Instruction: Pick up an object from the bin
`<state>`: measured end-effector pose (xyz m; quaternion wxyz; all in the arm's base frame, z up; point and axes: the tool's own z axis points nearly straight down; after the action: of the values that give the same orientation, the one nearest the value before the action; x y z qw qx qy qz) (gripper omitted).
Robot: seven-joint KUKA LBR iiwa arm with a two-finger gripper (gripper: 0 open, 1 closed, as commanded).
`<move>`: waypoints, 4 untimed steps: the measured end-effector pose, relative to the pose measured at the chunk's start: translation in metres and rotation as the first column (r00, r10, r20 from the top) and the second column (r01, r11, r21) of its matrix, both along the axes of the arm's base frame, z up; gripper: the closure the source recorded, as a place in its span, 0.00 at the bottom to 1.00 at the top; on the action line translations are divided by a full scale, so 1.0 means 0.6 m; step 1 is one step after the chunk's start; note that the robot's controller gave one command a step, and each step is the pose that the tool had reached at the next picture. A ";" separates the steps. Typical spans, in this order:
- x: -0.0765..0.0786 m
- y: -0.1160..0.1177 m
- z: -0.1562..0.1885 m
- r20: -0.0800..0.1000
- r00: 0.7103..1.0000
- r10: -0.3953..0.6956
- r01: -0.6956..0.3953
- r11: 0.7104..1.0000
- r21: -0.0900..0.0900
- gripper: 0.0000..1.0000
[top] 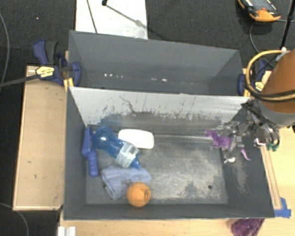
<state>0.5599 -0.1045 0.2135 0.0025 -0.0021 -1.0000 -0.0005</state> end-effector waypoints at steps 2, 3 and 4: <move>-0.019 -0.007 0.022 0.003 0.998 0.059 -0.059 0.998 0.001 0.00; -0.023 -0.021 -0.026 0.017 0.996 0.089 -0.089 0.996 -0.004 0.00; -0.031 -0.029 -0.015 -0.009 0.999 0.038 -0.038 0.999 0.004 0.00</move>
Offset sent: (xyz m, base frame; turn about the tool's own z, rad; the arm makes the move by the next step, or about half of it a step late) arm -0.0445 -0.0230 0.0426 -0.1830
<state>0.5415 -0.1217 0.2047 0.0070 0.0169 -0.9998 -0.0024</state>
